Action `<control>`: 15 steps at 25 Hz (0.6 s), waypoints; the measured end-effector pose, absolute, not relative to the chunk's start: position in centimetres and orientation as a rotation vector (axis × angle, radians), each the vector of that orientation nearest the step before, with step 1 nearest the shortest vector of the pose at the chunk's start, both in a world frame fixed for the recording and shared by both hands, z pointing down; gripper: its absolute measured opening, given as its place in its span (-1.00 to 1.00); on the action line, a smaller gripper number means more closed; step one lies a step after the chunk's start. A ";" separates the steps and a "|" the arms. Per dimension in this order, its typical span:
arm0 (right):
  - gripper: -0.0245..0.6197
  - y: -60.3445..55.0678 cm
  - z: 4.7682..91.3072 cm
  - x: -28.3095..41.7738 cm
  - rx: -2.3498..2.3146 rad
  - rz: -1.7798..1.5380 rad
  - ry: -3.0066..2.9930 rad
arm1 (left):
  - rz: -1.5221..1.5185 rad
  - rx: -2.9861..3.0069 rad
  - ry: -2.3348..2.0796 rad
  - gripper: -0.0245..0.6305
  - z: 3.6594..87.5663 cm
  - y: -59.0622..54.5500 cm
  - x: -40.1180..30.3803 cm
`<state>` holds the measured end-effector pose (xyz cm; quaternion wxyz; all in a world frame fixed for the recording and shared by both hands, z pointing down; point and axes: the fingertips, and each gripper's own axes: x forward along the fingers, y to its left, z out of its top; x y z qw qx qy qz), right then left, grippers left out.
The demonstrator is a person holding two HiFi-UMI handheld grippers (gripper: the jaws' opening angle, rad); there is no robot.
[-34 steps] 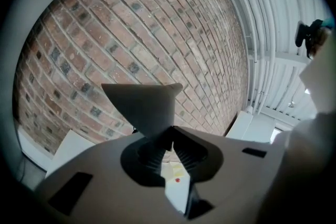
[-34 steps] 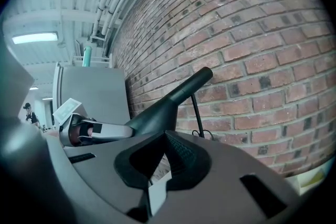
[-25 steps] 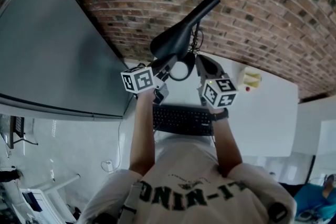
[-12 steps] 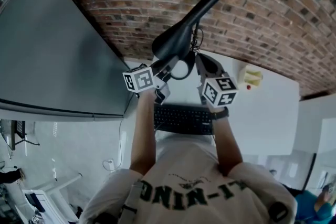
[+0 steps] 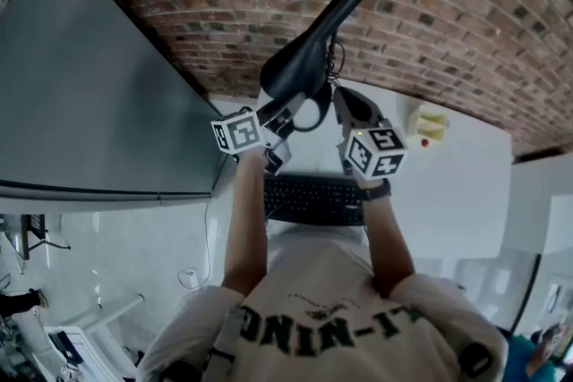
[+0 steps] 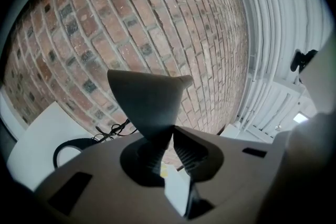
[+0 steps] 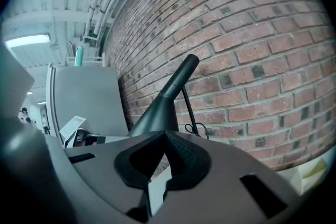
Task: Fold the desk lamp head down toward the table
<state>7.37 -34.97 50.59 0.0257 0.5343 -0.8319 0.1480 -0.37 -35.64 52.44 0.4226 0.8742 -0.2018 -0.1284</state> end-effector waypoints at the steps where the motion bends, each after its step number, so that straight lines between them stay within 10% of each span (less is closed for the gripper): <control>1: -0.91 -35.0 50.6 7.4 1.655 0.461 -2.570 | -0.325 2.185 -0.497 -0.79 52.6 -35.7 -0.3; 15: -0.91 -35.8 51.6 8.6 1.698 0.512 -2.538 | -0.296 2.118 -0.494 -0.78 55.2 -36.7 0.4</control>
